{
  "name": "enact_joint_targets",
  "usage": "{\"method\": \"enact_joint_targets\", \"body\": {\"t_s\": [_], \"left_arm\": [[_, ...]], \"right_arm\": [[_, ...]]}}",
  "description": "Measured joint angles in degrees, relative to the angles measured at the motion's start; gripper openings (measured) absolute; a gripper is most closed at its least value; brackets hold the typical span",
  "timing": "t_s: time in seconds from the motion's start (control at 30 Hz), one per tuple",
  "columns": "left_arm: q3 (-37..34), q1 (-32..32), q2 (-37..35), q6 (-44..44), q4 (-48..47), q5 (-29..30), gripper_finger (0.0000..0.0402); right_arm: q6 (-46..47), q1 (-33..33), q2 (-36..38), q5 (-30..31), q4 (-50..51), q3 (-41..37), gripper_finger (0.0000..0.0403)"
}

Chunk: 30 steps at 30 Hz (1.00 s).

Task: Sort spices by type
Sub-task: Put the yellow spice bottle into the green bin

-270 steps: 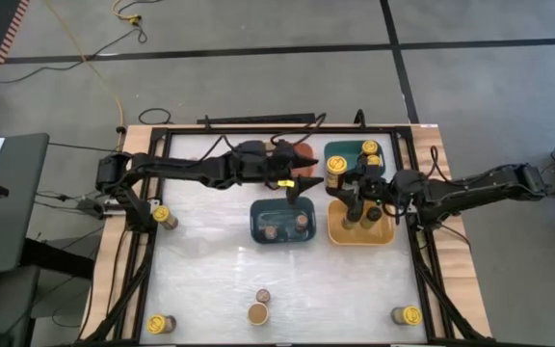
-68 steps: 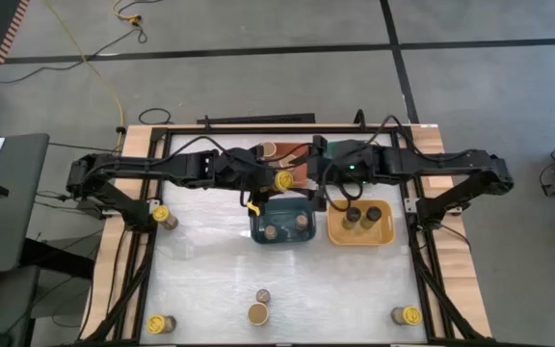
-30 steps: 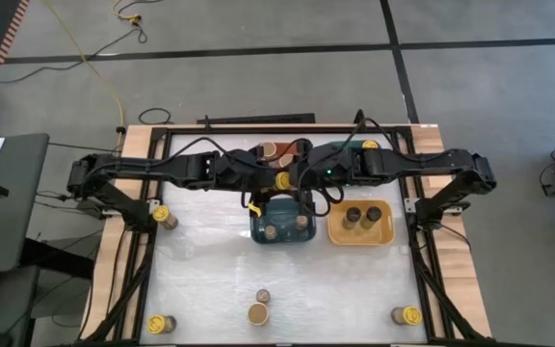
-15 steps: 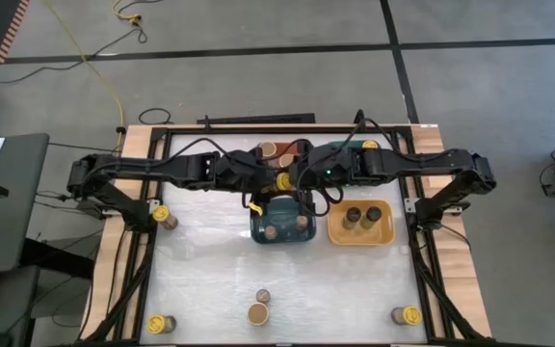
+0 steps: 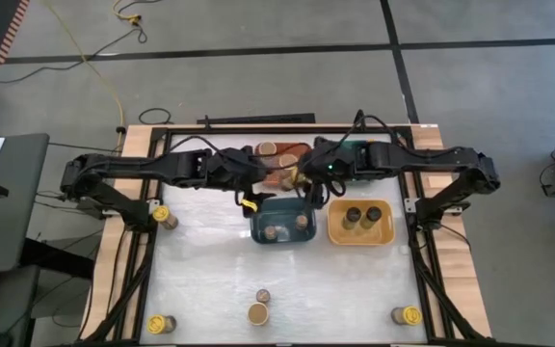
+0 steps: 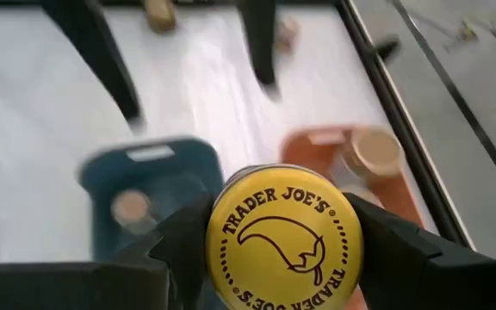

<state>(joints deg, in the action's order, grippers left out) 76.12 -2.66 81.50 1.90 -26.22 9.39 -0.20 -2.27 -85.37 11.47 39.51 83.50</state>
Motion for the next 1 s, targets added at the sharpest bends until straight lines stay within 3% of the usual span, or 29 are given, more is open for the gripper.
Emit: {"method": "enact_joint_targets", "body": {"t_s": [0.17, 0.43, 0.6, 0.77, 1.0], "left_arm": [[-3.6, -0.2, -4.6, -2.2, -1.3, 0.1, 0.0290], [-24.0, 0.7, -20.6, -9.3, 13.1, -0.2, 0.0291], [-32.6, 1.7, -28.2, -12.2, 20.9, -0.2, 0.0291], [-35.5, 2.0, -30.9, -12.9, 23.3, 0.2, 0.0291], [-35.9, 2.0, -30.8, -12.9, 23.0, 0.4, 0.0291]], "right_arm": [[3.9, -0.4, 1.7, 5.9, 9.6, -1.9, 0.0248], [11.5, -3.6, 12.9, 7.0, 11.7, -12.3, 0.0249], [16.8, -9.2, 18.6, 8.3, 15.2, -17.0, 0.0249], [18.1, -17.9, 17.4, 8.3, 15.6, -18.2, 0.0250], [14.9, -25.4, 8.7, 6.9, 14.8, -18.2, 0.0250]]}}
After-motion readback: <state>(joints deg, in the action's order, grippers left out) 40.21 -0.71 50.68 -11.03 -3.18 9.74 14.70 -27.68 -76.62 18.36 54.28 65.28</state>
